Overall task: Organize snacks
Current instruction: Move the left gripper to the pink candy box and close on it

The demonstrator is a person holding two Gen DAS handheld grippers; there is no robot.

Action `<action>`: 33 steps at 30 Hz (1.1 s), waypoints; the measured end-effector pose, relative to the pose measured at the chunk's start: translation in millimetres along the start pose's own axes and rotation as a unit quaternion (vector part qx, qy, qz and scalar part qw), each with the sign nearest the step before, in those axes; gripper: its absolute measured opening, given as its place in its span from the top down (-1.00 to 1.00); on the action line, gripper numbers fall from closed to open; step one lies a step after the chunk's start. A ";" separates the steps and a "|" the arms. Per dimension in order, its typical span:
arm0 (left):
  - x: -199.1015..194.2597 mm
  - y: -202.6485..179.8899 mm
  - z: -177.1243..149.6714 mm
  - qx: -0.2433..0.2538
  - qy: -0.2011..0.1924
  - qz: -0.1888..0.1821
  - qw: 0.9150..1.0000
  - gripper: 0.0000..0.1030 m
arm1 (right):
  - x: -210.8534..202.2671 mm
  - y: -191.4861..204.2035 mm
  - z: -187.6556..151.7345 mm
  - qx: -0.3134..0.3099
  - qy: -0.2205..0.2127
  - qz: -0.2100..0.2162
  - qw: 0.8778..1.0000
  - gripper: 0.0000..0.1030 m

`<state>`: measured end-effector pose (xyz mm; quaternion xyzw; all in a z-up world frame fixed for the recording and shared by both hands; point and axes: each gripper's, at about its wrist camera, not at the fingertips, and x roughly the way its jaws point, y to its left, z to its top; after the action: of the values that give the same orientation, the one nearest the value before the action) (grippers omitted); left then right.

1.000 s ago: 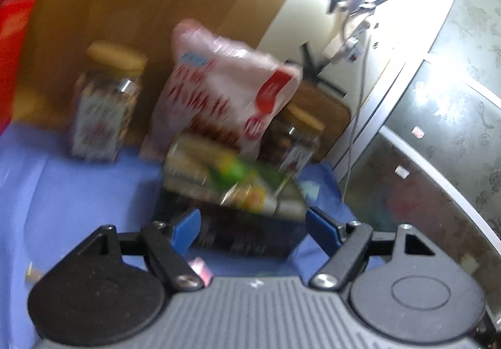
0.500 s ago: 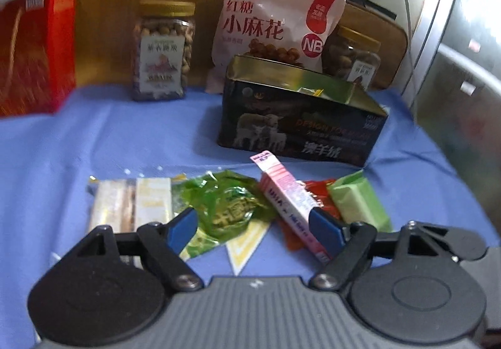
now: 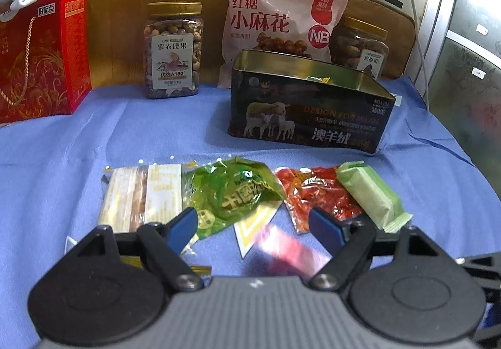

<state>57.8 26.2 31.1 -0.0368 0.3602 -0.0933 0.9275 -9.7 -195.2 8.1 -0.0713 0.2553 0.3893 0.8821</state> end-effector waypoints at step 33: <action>-24.7 11.7 -24.0 -0.033 0.022 -0.101 0.994 -0.59 | -15.1 -21.4 -8.3 0.036 -0.001 -0.097 0.995 -0.18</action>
<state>25.4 42.5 28.1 -0.1017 0.3781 -0.1751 0.9033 -6.0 -222.4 7.1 -0.0639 0.2600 0.2925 0.9180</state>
